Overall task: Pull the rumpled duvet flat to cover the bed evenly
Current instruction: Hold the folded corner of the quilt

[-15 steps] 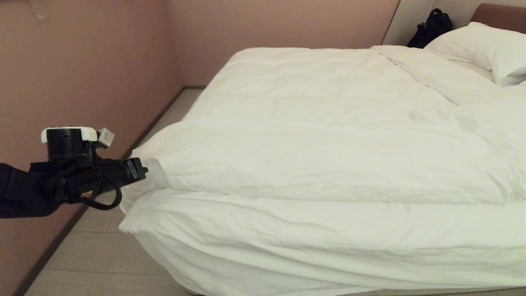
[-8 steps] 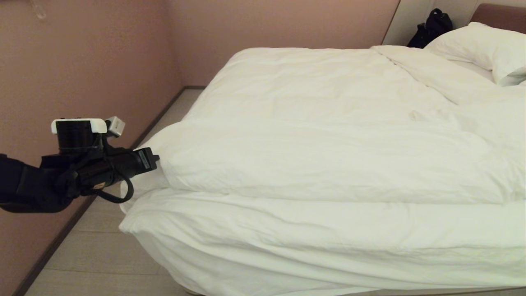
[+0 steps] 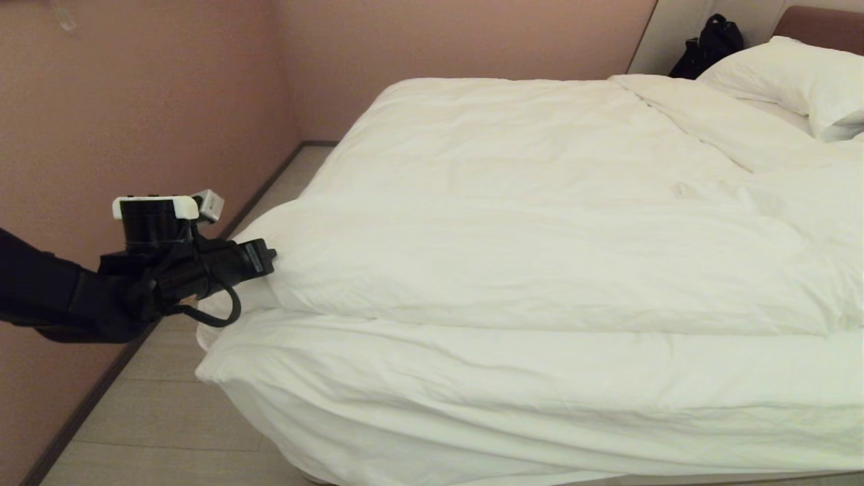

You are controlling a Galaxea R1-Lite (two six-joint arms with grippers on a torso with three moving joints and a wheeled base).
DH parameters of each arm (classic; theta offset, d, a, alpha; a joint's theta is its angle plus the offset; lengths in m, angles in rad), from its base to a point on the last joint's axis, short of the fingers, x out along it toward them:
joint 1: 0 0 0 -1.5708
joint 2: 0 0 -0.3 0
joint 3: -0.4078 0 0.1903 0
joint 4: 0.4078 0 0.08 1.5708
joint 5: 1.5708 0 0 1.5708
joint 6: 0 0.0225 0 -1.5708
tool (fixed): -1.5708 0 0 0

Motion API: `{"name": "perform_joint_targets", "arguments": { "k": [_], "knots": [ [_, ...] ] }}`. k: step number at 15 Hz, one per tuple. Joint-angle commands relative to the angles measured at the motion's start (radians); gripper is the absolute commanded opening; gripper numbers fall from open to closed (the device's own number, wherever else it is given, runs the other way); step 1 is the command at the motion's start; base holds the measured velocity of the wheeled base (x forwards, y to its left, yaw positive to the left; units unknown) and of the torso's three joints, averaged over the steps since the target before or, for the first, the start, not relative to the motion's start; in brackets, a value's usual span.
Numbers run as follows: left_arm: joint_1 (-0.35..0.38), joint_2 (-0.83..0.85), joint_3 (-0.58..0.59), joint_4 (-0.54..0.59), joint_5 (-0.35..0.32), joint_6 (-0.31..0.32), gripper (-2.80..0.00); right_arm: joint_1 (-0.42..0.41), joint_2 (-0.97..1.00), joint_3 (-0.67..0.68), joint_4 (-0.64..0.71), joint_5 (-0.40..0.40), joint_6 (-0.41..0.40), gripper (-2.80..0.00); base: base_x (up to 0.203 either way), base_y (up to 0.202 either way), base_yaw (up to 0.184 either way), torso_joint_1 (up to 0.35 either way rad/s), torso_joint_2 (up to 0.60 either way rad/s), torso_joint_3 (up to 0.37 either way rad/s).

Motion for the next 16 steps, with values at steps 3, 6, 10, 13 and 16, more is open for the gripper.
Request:
{"name": "perform_joint_targets", "arguments": {
  "k": [3,6,10,13,16],
  "knots": [
    [-0.006,0.080,-0.046,-0.071,-0.001,0.000,-2.80,0.000,0.001,0.000,0.000,0.001,-0.001,-2.80,0.000,0.000,0.000,0.000,0.00,0.000],
    [-0.006,0.080,-0.046,-0.071,-0.001,0.000,-2.80,0.000,0.001,0.000,0.000,0.001,-0.001,-2.80,0.000,0.000,0.000,0.000,0.00,0.000],
    [-0.038,0.176,-0.090,-0.067,-0.001,-0.001,-2.80,0.001,0.001,0.000,0.000,0.001,-0.001,-2.80,0.000,0.000,0.000,0.000,0.00,0.000],
    [-0.044,0.202,-0.093,-0.071,-0.001,-0.001,-2.80,0.000,0.001,0.000,0.000,0.001,-0.001,-2.80,0.000,0.000,0.000,0.000,0.00,0.000],
    [-0.045,0.218,-0.095,-0.071,-0.002,-0.001,-2.80,0.000,0.001,0.000,0.000,0.001,-0.001,-2.80,0.000,0.000,0.000,0.000,0.00,0.000]
  ]
}}
